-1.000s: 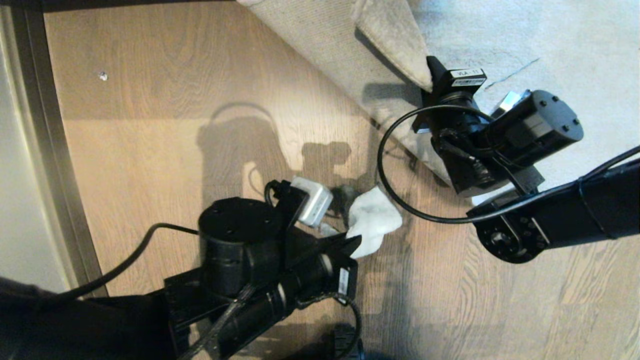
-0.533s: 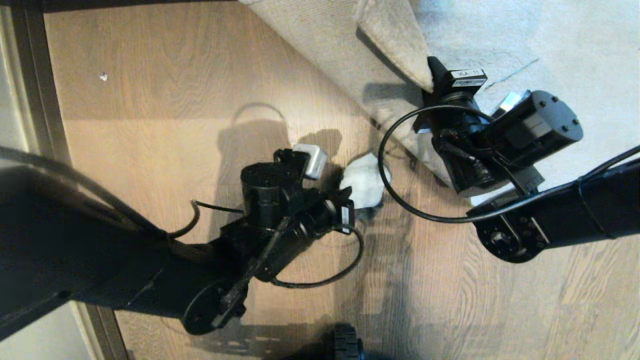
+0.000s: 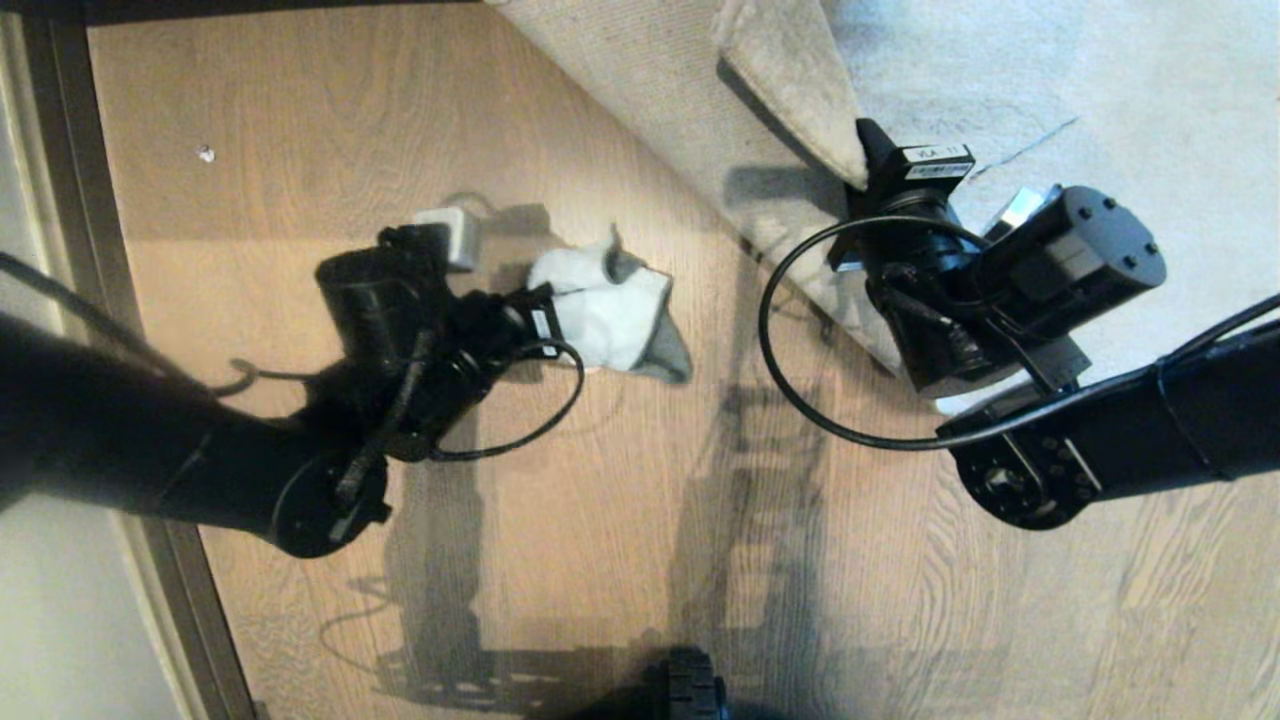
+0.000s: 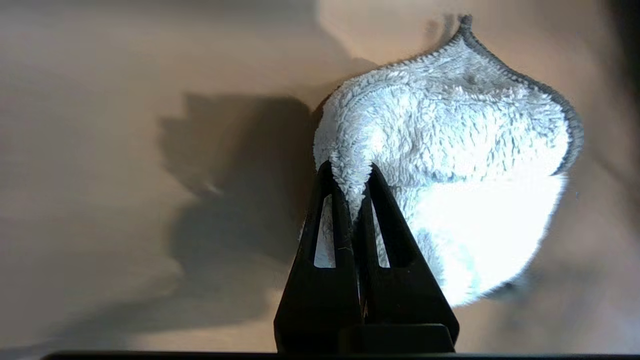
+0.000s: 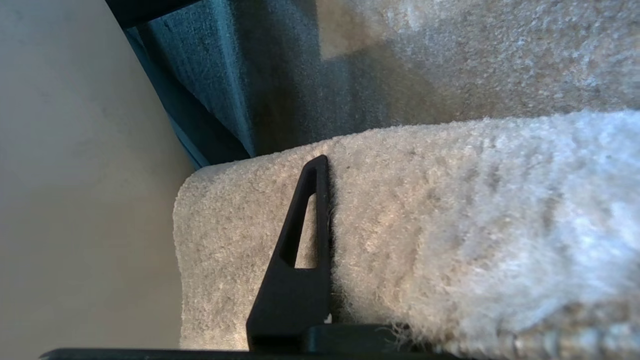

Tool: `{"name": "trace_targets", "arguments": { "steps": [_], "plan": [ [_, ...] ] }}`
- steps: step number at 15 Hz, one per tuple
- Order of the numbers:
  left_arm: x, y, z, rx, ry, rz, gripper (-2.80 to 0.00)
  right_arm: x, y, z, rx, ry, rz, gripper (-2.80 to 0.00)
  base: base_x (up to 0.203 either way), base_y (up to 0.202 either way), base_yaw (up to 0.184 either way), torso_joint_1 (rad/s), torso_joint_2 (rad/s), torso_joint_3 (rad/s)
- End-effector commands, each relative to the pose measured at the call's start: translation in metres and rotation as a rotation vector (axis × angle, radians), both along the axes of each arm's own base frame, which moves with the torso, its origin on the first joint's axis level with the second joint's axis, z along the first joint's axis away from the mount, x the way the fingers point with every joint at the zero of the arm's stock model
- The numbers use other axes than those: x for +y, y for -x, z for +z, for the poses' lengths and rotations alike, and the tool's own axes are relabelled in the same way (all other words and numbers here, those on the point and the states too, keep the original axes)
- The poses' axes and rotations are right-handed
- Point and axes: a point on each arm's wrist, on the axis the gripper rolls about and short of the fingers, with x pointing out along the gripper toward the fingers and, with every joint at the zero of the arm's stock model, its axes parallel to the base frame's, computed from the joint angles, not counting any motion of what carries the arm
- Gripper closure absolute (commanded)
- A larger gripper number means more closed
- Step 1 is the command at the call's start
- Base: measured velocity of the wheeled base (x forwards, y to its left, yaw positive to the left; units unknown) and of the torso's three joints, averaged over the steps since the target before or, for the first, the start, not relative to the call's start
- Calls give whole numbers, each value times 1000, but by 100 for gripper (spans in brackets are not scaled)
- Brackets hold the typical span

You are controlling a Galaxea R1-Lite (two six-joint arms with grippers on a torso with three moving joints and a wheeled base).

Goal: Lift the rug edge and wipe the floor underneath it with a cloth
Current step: Wipe the floor under the carpet with a rag

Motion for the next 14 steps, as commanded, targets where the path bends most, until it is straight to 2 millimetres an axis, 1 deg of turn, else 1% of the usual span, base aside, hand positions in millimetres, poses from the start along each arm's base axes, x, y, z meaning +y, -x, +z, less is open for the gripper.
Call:
{"name": "trace_targets", "arguments": {
  "steps": [1, 2, 4, 5, 8, 9, 11, 14],
  "plan": [
    [43, 11, 25, -59, 29, 114, 0, -2, 3, 2, -31, -25, 2, 0, 0, 0, 0, 0, 0, 0],
    [55, 19, 24, -48, 24, 144, 0, -2, 3, 1, -30, -25, 2, 0, 0, 0, 0, 0, 0, 0],
    [74, 43, 16, -9, 8, 180, 0, -2, 3, 1, -30, -26, 5, 0, 0, 0, 0, 0, 0, 0],
    [80, 58, 11, 15, -1, 185, 0, -2, 3, 2, -32, -27, 7, 0, 0, 0, 0, 0, 0, 0],
    [93, 112, -11, 88, -49, 167, 0, -2, 4, 2, -32, -27, 8, 0, 0, 0, 0, 0, 0, 0],
    [93, 129, -16, 100, -65, 143, 0, -2, 4, 0, -27, -25, 7, 0, 0, 0, 0, 0, 0, 0],
    [82, 157, -26, 119, -113, 37, 0, -3, 6, -1, -18, -20, 9, 0, 0, 0, 0, 0, 0, 0],
    [59, 182, -37, 133, -223, -152, 0, -5, 5, -2, -16, -19, 5, 0, 0, 0, 0, 0, 0, 0]
  ]
}}
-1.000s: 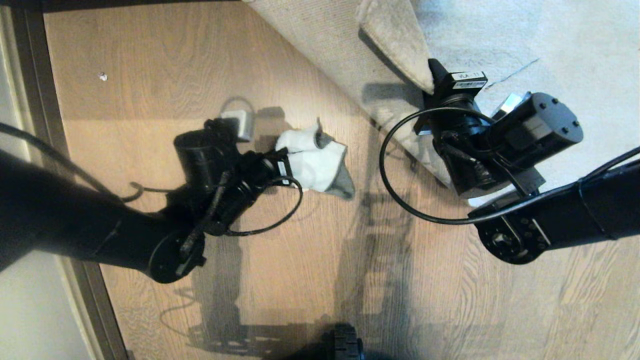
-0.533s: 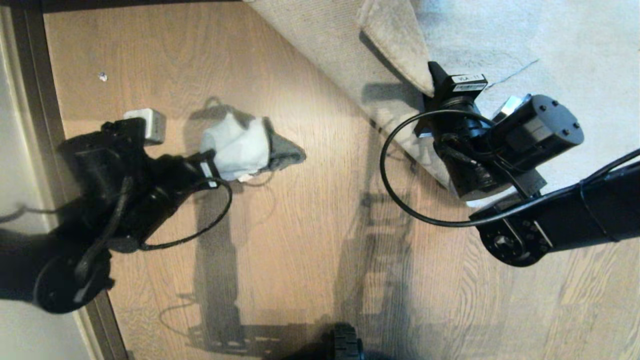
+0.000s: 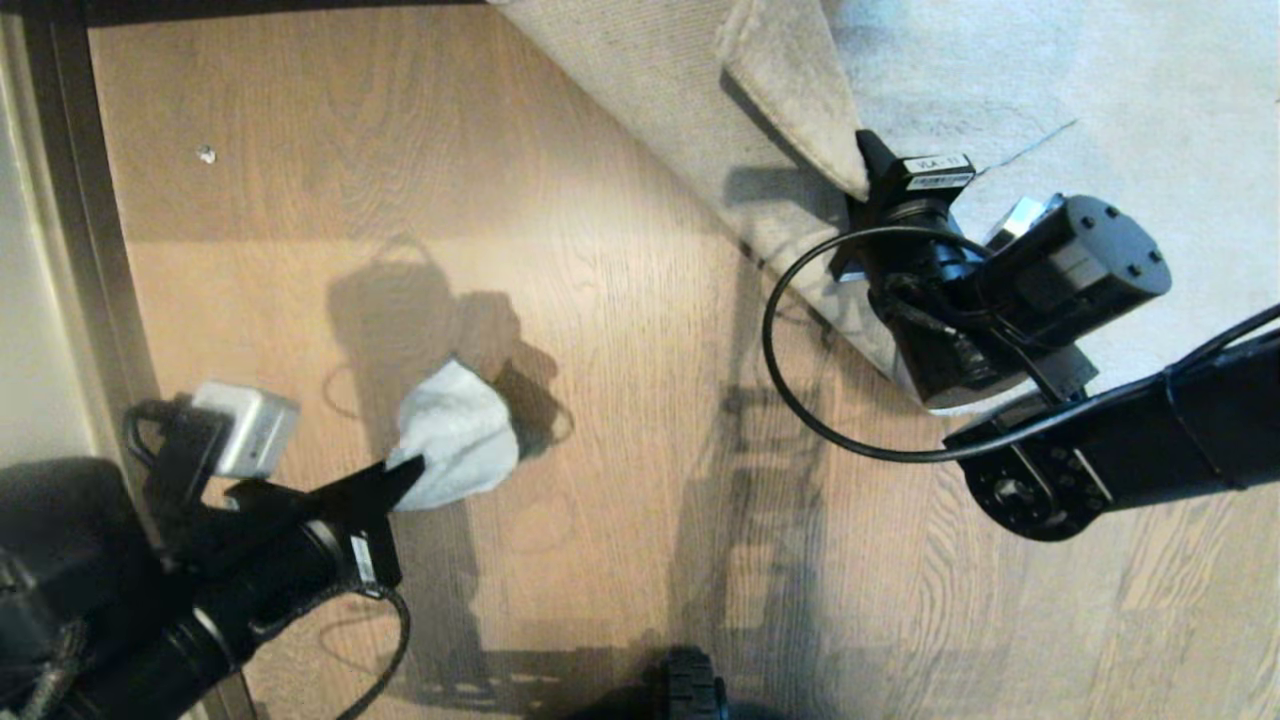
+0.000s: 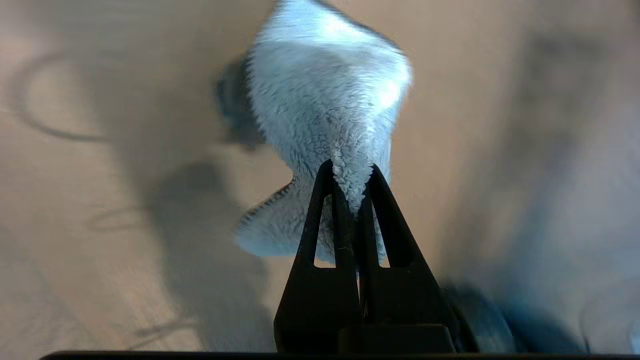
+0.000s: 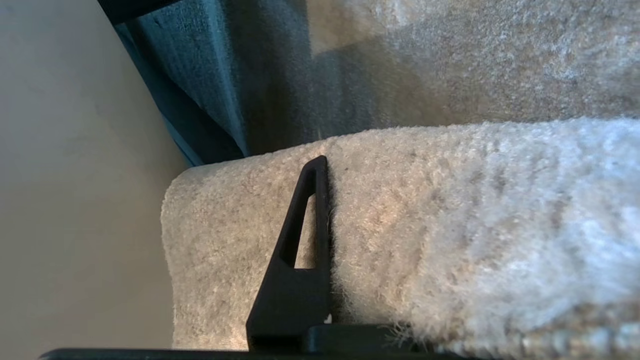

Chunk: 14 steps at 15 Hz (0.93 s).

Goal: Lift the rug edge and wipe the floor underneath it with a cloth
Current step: Wipe the floor under the carpet with a rag

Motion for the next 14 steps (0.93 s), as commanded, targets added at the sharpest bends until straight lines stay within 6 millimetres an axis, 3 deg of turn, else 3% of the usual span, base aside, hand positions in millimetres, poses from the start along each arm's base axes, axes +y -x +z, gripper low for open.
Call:
{"name": "trace_targets", "arguments": {
  "steps": [1, 4, 6, 14],
  "plan": [
    [-18, 22, -1, -14, -22, -153, 0, -3, 2, 4, -40, -28, 1, 0, 0, 0, 0, 0, 0, 0],
    [-50, 36, -16, 50, -89, -337, 0, -2, 1, 3, -40, -23, 5, 0, 0, 0, 0, 0, 0, 0],
    [-68, 33, -25, 89, -128, -391, 0, -3, 1, 2, -38, -22, 3, 0, 0, 0, 0, 0, 0, 0],
    [-143, -20, -12, 30, -75, -410, 0, -5, 0, -1, -28, -14, -10, 0, 0, 0, 0, 0, 0, 0]
  ]
}}
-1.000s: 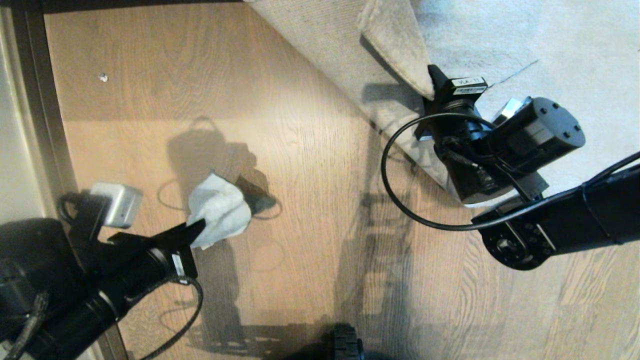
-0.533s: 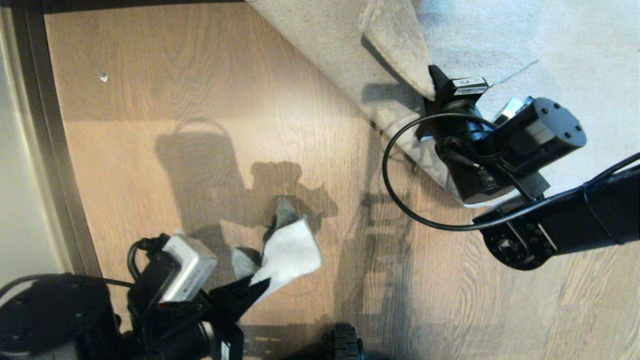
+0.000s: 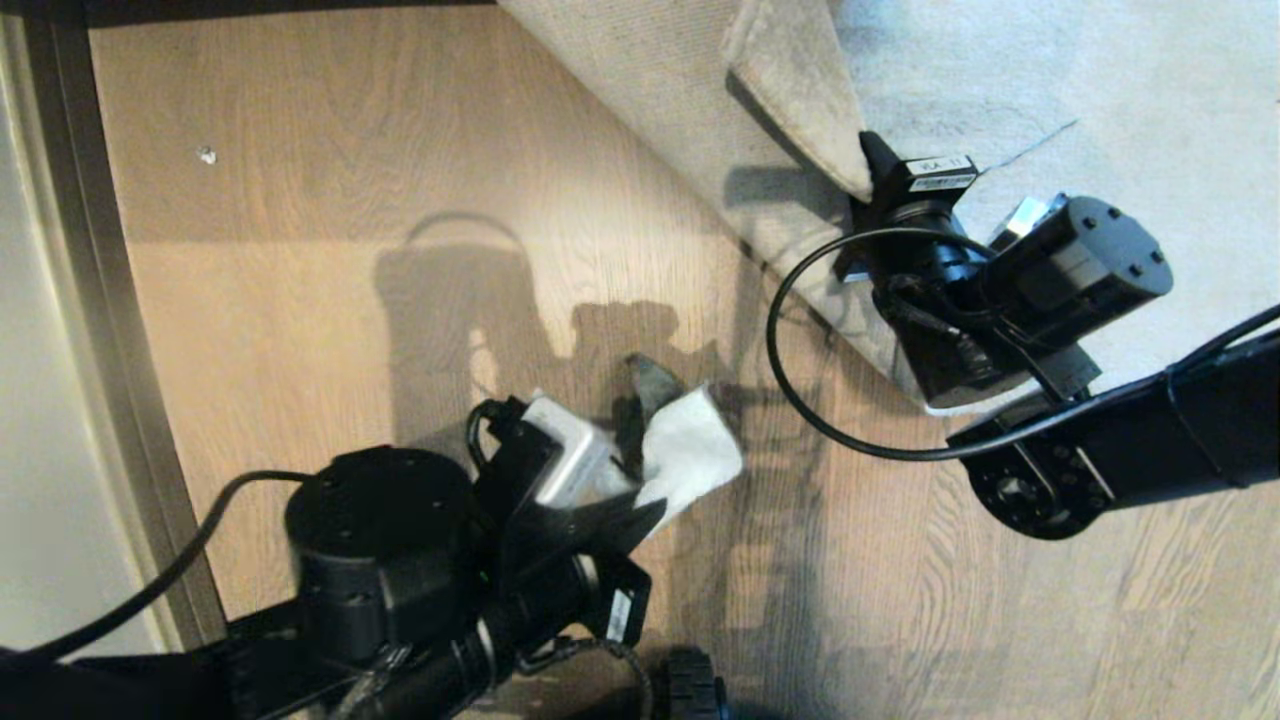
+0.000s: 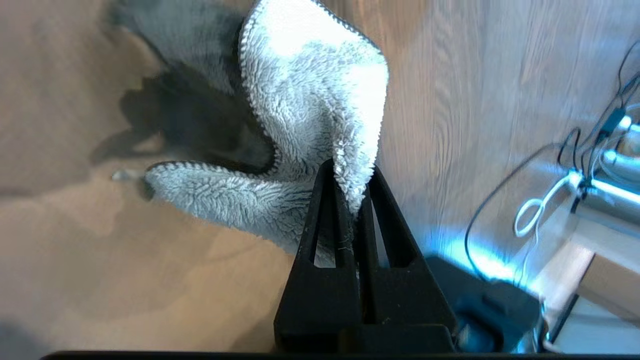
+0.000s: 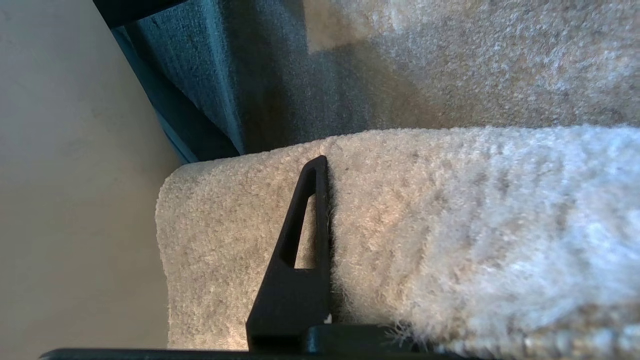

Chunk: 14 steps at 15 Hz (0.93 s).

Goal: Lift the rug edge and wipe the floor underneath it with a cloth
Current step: Wipe the floor under the carpet with a rag

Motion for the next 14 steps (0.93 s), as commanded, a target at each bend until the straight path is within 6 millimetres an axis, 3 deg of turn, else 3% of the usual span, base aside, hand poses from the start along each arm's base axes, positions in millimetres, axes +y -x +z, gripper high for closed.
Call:
{"name": "trace_targets", "arguments": {
  "steps": [1, 3, 7, 14],
  "plan": [
    [-24, -19, -6, 0, 2, 4, 0, -1, 2, 1, -30, -23, 1, 0, 0, 0, 0, 0, 0, 0],
    [-30, -32, 1, -21, 31, 29, 0, -2, 3, 3, -35, -26, 1, 0, 0, 0, 0, 0, 0, 0],
    [-25, -68, 19, -79, 95, 125, 0, -2, 3, 4, -40, -28, 1, 0, 0, 0, 0, 0, 0, 0],
    [3, -126, 57, -235, 234, 292, 0, -3, 4, 5, -41, -29, -1, 0, 0, 0, 0, 0, 0, 0]
  ]
}}
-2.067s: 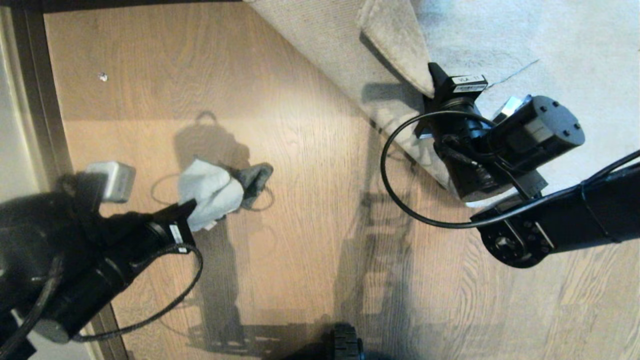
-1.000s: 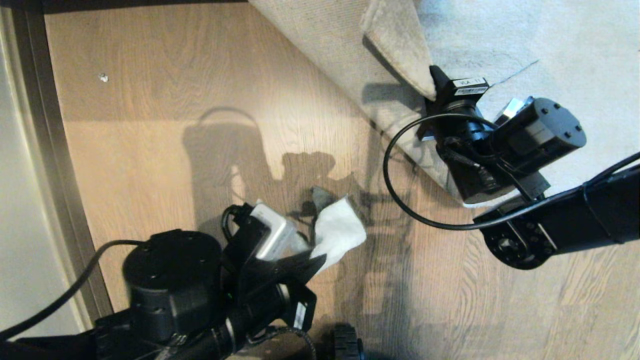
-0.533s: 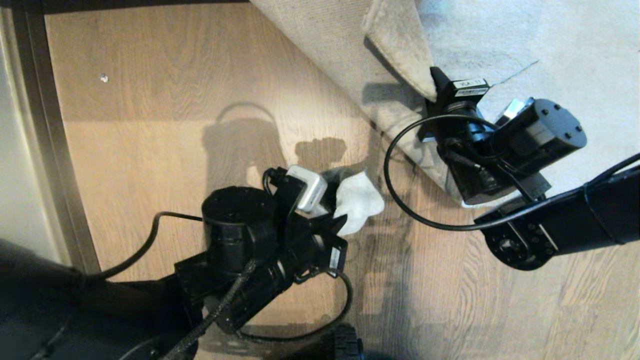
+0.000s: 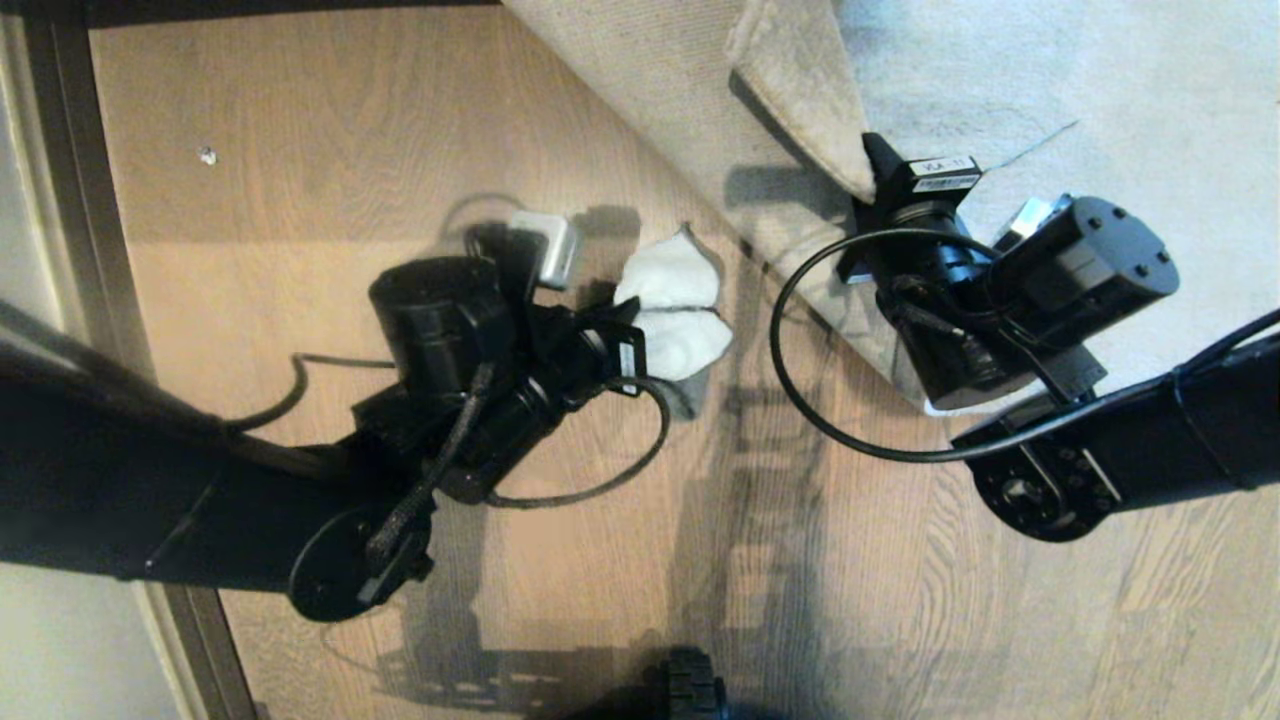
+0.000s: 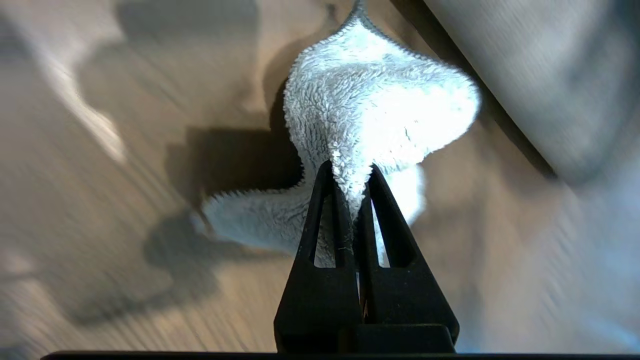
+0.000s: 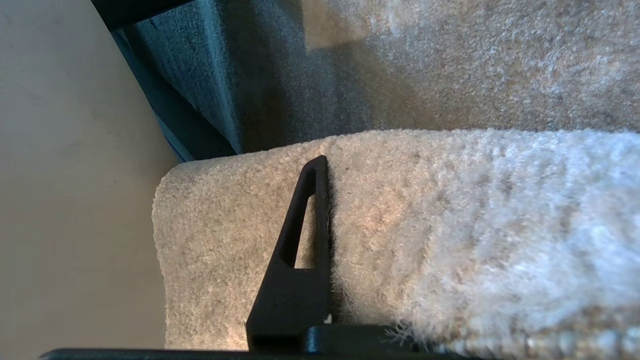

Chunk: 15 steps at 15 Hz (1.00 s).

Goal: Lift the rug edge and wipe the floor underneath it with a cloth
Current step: Wipe the floor under the carpet with a rag

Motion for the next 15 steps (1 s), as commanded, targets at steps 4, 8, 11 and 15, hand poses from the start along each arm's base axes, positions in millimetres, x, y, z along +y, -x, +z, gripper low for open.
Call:
{"name": "trace_targets", "arguments": {
  "steps": [4, 8, 11, 15],
  "plan": [
    [46, -31, 22, -85, 53, 158, 0, -2, 4, 6, -47, -34, 4, 0, 0, 0, 0, 0, 0, 0],
    [95, -31, 42, -136, 74, 288, 0, -2, 4, 6, -47, -34, 5, 0, 0, 0, 0, 0, 0, 0],
    [135, -16, 45, -135, 59, 389, 0, -2, 4, 7, -49, -34, 5, 0, 0, 0, 0, 0, 0, 0],
    [167, 26, 30, -76, 24, 452, 0, -4, 8, 7, -43, -30, 8, 0, 0, 0, 0, 0, 0, 0]
  ]
}}
